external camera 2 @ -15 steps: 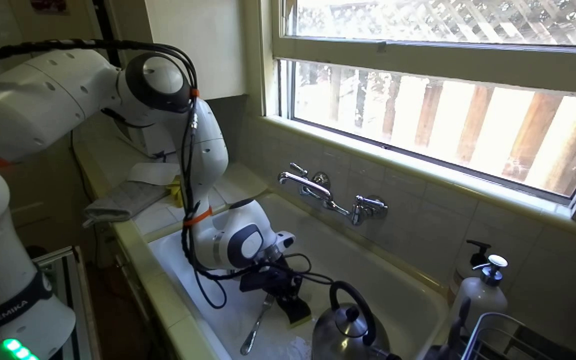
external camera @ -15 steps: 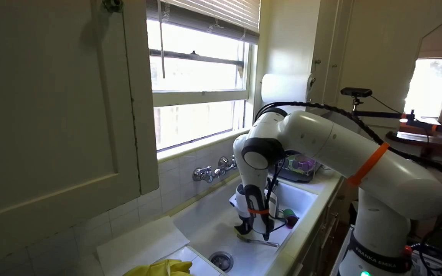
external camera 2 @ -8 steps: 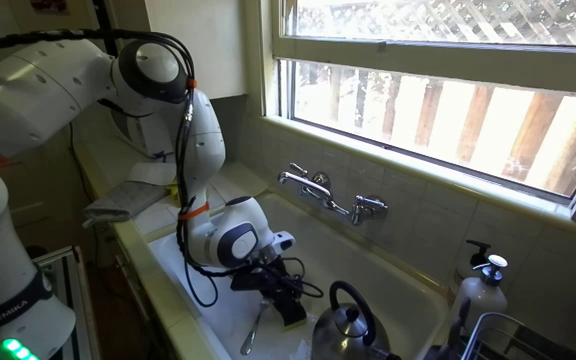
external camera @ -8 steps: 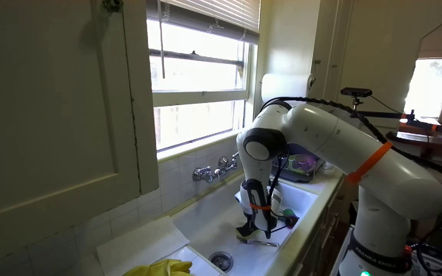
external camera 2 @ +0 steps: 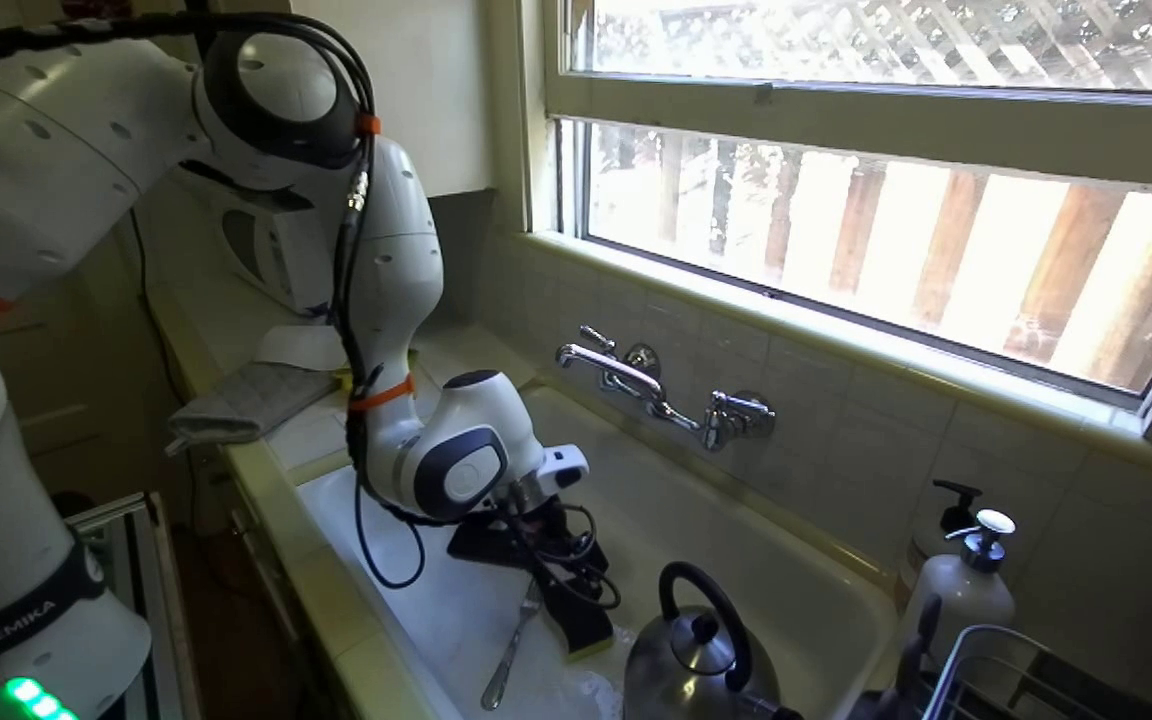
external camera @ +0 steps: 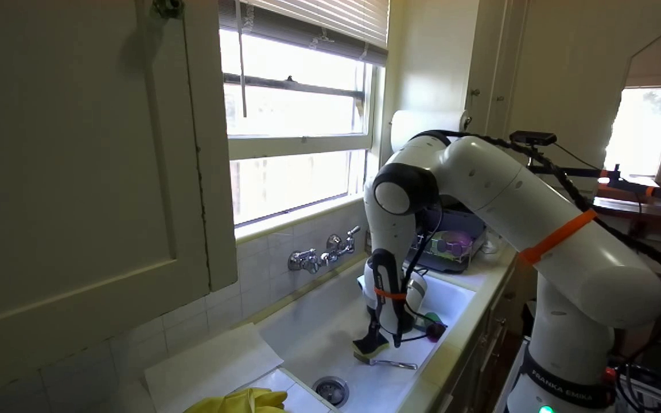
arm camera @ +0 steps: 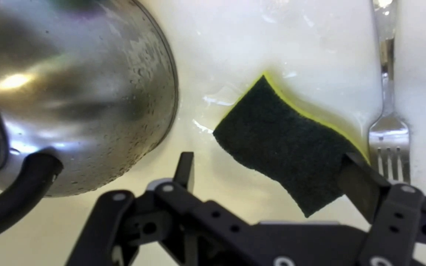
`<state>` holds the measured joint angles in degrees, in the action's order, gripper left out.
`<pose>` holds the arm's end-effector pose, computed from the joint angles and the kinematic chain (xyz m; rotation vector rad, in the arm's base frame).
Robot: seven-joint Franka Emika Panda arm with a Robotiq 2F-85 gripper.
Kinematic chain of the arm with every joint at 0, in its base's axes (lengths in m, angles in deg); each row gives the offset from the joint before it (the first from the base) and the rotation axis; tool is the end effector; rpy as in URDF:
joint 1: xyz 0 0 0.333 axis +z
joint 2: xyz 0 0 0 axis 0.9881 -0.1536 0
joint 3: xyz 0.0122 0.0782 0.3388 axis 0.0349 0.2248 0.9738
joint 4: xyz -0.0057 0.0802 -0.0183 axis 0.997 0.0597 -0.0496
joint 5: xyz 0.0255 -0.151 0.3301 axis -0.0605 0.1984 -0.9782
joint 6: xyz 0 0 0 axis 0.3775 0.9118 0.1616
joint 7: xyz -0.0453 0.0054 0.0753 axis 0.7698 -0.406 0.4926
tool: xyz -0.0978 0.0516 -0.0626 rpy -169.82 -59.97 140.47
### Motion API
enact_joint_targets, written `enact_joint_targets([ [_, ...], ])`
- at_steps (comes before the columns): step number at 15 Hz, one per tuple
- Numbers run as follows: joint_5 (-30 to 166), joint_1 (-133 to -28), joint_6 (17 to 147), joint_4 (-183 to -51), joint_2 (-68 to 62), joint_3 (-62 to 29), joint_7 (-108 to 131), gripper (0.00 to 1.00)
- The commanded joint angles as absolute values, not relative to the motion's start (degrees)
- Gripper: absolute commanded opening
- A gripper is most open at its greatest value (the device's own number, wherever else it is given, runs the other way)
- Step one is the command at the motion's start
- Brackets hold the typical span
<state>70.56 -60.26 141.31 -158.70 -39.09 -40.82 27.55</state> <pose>0.4944 -0.0781 0.0521 2.7083 0.5105 0.1984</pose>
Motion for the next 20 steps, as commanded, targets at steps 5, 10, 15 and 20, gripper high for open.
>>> enact_joint_targets([
  [5, 69.31, -66.4, 141.03, -164.77, -28.12, -37.26, 27.35, 1.0],
  [10, 70.9, -70.34, 141.02, -167.95, -21.46, -33.9, 28.15, 1.0],
  [15, 71.74, -76.53, 138.86, -170.32, -15.21, -27.14, 27.78, 1.0],
  [20, 71.51, -79.3, 134.69, -172.09, -10.84, -24.56, 27.38, 1.0],
])
